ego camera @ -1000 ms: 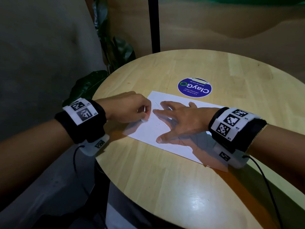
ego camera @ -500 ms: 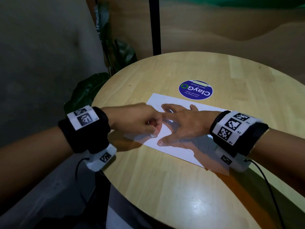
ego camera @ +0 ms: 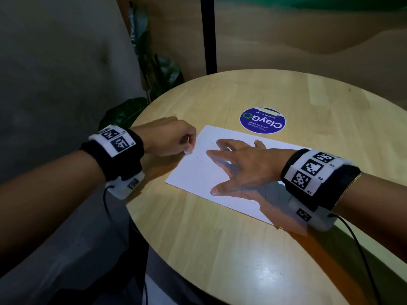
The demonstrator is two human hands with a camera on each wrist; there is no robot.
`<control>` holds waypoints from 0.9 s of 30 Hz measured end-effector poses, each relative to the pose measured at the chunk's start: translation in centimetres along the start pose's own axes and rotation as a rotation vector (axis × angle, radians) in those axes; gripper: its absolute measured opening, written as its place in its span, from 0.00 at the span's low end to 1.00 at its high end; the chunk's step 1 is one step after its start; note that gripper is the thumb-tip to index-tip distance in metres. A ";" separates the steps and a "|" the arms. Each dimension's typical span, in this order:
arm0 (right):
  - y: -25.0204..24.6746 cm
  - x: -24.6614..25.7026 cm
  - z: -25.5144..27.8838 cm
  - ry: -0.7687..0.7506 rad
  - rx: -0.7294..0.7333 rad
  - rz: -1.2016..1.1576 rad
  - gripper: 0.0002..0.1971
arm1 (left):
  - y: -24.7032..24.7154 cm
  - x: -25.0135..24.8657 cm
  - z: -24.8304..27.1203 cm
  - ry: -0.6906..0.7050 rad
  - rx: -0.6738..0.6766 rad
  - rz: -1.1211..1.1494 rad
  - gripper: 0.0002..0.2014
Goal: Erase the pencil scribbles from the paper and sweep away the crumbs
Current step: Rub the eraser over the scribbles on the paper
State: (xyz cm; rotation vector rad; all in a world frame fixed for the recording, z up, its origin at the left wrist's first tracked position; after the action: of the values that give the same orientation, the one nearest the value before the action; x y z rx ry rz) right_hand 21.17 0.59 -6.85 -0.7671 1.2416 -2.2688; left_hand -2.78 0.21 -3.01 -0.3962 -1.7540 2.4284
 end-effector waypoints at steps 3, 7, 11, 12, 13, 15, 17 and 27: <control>-0.3 -0.3 0.3 -0.051 0.015 0.006 0.56 | 0.0 -0.1 -0.2 0.013 -0.032 0.145 0.03; -0.9 -0.2 0.6 -0.103 -0.060 -0.044 0.43 | 1.0 -1.0 -0.1 0.006 -0.037 0.245 0.03; 0.0 0.4 -0.7 -0.106 -0.125 0.025 0.39 | 1.5 -2.3 0.8 0.074 0.172 0.350 0.02; 0.1 0.5 -0.8 -0.097 -0.122 0.040 0.41 | 1.5 -2.5 0.8 0.090 0.205 0.362 0.01; 0.2 0.5 -0.9 -0.095 -0.122 0.051 0.42 | 1.4 -2.4 0.7 0.093 0.182 0.335 0.02; 0.2 0.6 -0.9 -0.085 -0.109 0.072 0.45 | 1.1 -1.6 0.4 0.071 0.046 0.214 0.03; 0.2 0.6 -0.9 -0.067 -0.092 0.081 0.48 | 1.2 -1.4 0.4 0.060 0.001 0.182 0.04; 0.1 0.6 -0.8 -0.015 -0.040 0.041 0.58 | 0.6 -1.1 -0.3 0.106 0.067 0.157 0.04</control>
State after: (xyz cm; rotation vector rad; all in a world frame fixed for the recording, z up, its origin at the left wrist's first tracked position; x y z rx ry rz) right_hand 20.27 0.67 -7.12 -0.7643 1.2882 -2.2076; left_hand -1.58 -0.01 -3.53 -0.6650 -1.6509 2.5115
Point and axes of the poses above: each hand's wrist, its own z-axis away from the middle knuckle, its own y-axis out of the palm, x = y × z, the point moved 1 cm from there along -z, towards the middle knuckle, and after that the axes turned 2 degrees about x, right-handed, at the moved point
